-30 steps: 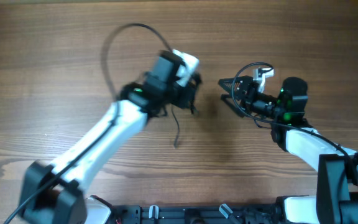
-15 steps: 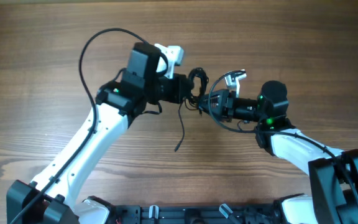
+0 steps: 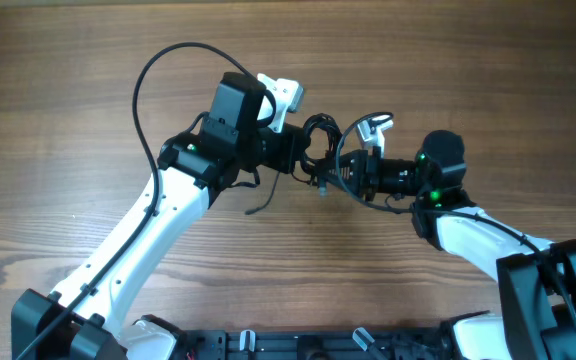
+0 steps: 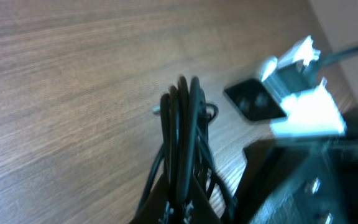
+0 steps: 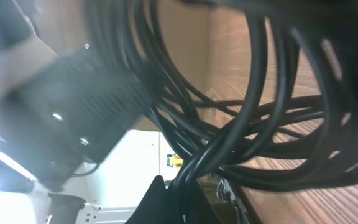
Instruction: Untangle cables
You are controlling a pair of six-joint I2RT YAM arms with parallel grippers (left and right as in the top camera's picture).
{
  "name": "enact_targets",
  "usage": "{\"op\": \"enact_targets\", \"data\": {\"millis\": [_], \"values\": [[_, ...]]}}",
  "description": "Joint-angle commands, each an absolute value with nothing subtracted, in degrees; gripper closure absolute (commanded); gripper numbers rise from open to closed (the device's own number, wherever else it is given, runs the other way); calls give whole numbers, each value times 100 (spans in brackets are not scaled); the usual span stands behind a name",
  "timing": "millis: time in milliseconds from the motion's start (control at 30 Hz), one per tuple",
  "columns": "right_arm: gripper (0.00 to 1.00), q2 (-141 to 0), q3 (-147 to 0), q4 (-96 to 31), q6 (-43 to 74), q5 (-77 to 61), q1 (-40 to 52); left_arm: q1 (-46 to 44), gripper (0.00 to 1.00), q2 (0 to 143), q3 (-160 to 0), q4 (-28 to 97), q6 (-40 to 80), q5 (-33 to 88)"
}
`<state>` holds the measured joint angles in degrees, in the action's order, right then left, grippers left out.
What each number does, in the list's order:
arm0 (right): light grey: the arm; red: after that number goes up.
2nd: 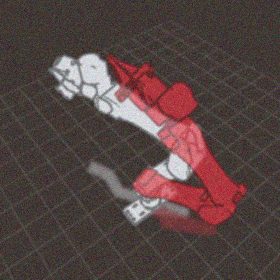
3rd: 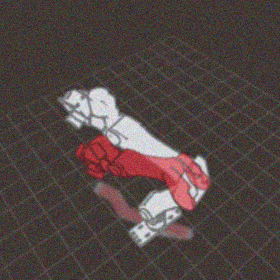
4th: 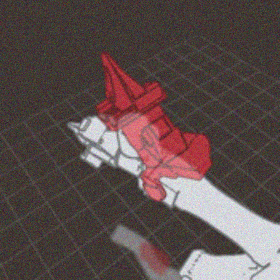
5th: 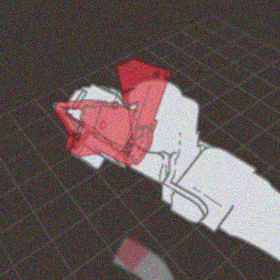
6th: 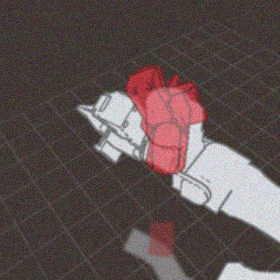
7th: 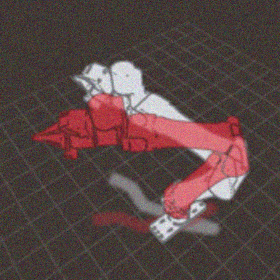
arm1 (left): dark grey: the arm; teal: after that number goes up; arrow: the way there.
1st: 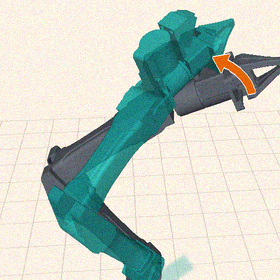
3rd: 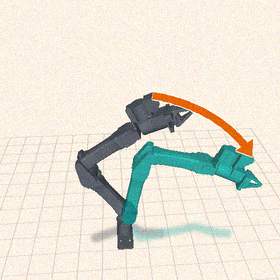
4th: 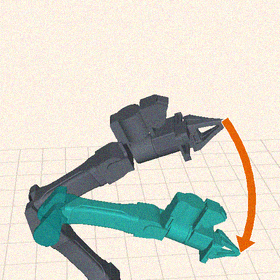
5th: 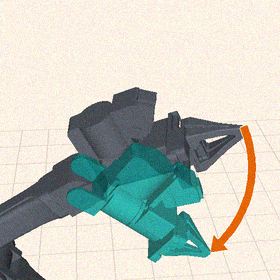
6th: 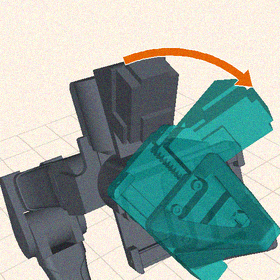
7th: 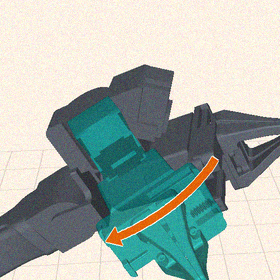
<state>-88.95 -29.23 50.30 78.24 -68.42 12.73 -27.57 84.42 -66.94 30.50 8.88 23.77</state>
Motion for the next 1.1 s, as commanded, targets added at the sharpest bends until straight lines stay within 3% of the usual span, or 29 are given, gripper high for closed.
{"op": "enact_targets", "data": {"millis": [0, 133, 333, 567, 733, 767, 867, 967, 1067], "values": [[96, -8873, -2956, 5146, 7793, -6508, 819, -2738, 96, 8436, -6674, 3306, 294, 2703], [95, -8873, -2956, 5000, 7631, -5861, 786, -2738, 96, 8436, -6674, 2899, 301, 3863], [96, -8873, -2956, 3750, 7067, -4823, 899, -2836, 96, 8436, -6674, 2698, 303, 5264], [95, -8873, -2956, 3992, 7697, -3173, 1361, -3500, 96, 8438, -6674, 2462, 390, 5336], [72, -8871, -2956, 4174, 7107, -3697, 1293, -3345, 96, 8438, -6674, 2462, 860, 5334], [59, -8868, -2956, 4403, 7030, -4016, 1177, -3205, 96, 8436, -6674, 2462, 1076, 5336], [2, -8860, -2956, 5365, 6879, -5133, 676, -2386, 96, 8420, -6674, 2464, 1634, 5682], [0, -8860, -2956, 6431, 6740, -6495, 82, -1463, 96, 8423, -6674, 2464, 1693, 6643], [0, -8862, -2956, 6484, 6208, -6648, -95, -1105, 96, 8423, -6670, 2506, 1219, 7284]]}}
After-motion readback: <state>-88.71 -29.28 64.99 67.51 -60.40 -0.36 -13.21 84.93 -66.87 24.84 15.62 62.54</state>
